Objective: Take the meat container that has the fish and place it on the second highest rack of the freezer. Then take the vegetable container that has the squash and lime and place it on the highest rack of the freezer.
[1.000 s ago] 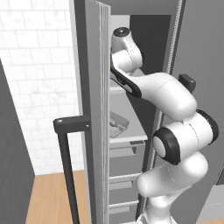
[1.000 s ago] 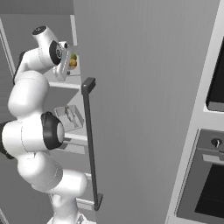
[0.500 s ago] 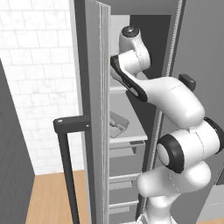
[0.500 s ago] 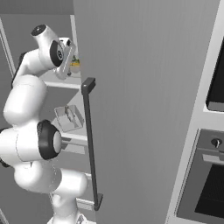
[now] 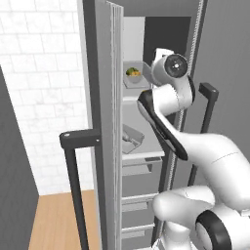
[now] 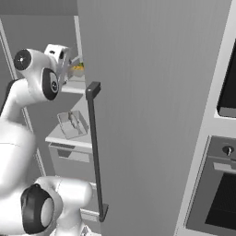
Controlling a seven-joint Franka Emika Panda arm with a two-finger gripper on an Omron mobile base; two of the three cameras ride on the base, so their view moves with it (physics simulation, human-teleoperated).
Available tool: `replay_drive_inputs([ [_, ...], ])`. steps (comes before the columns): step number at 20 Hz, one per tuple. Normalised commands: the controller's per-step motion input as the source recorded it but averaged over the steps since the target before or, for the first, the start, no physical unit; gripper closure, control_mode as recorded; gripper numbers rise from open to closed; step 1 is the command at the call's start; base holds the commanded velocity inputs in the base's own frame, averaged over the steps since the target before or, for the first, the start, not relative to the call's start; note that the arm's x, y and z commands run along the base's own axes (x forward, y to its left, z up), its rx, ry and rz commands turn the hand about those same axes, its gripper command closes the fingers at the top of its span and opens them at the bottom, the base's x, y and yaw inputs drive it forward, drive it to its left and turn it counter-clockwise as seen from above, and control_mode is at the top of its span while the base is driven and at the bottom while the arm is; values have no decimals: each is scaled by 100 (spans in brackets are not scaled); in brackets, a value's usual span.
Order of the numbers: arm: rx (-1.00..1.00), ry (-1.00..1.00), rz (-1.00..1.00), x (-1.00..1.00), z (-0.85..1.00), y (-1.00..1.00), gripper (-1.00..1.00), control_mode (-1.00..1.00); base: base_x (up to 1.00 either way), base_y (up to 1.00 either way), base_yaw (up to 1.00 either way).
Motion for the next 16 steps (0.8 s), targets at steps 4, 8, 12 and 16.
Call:
replay_drive_inputs([
  [4, 6, -12, 0, -100, 5, -1, -100, -100, 0, 0, 0],
  [8, 1, -2, 0, -100, 5, 0, -100, -100, 0, 0, 0],
  [12, -2, 0, 0, -100, 4, 0, -100, -100, 0, 0, 0],
  [16, -11, 1, 0, -100, 0, 0, -100, -100, 0, 0, 0],
])
